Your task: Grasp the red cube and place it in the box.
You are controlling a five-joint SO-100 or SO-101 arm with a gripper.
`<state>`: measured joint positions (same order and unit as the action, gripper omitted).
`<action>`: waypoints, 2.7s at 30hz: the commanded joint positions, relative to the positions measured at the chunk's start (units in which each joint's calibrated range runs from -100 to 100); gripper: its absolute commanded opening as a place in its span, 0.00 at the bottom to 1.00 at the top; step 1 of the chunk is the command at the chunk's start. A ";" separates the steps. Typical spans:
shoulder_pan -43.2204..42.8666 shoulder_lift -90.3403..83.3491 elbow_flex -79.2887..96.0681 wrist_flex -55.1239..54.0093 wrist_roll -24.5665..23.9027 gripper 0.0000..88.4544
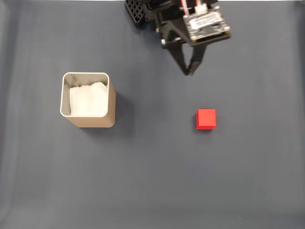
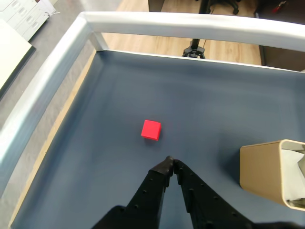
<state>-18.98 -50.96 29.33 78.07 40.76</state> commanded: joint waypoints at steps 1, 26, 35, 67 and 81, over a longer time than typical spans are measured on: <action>-3.07 2.88 -6.54 2.81 -1.22 0.02; -5.98 26.42 -25.41 4.29 -2.39 0.16; -2.07 30.75 -27.05 3.47 -3.03 0.33; 2.26 40.62 -18.66 -8.43 -2.44 0.46; 3.68 43.30 -15.56 -14.92 -2.00 0.49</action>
<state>-15.75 -7.18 13.21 65.07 38.85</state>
